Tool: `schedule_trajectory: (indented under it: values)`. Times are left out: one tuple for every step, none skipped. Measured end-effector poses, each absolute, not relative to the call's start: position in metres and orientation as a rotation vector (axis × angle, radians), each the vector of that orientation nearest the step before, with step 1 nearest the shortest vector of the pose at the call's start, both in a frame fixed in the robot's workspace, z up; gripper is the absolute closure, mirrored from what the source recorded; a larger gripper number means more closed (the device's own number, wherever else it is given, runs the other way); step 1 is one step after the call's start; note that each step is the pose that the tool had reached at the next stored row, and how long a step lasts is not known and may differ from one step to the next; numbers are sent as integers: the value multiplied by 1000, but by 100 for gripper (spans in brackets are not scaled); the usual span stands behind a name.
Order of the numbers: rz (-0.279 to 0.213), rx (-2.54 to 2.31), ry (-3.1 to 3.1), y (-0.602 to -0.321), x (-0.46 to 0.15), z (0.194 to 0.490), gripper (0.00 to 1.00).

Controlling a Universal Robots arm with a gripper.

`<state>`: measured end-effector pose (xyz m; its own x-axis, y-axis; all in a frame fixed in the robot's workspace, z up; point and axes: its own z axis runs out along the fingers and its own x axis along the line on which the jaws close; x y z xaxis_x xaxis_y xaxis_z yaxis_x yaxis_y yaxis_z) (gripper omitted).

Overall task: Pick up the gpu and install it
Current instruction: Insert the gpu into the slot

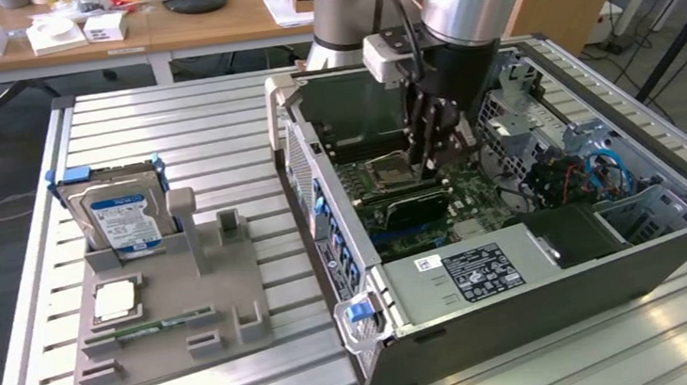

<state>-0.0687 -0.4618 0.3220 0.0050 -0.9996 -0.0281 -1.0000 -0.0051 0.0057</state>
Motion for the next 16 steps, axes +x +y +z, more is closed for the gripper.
schedule_trajectory:
  values:
    - [37,-2216,2205,-462,-69,324,66]
    - [37,-2216,2204,-462,-69,326,66]
    - [37,-2216,2205,-462,-69,329,66]
    - [37,-2216,2205,-462,-69,332,66]
    - [37,-2216,2204,-462,-69,334,66]
    - [38,-2216,2204,-462,-69,337,66]
    - [37,-2216,2204,-462,-69,340,66]
    - [37,-2216,2204,-462,-69,342,66]
    - [37,-2216,2204,-462,-69,343,66]
    - [38,-2216,2204,-462,-69,343,66]
    - [38,-2216,2204,-462,-69,343,66]
    - [38,-2216,2204,-462,-69,343,66]
    - [38,-2216,2204,-462,-69,343,66]
    - [38,-2216,2204,-462,-69,343,66]
    - [38,-2216,2204,-462,-69,344,66]
    - [38,-2216,2204,-462,-69,344,66]
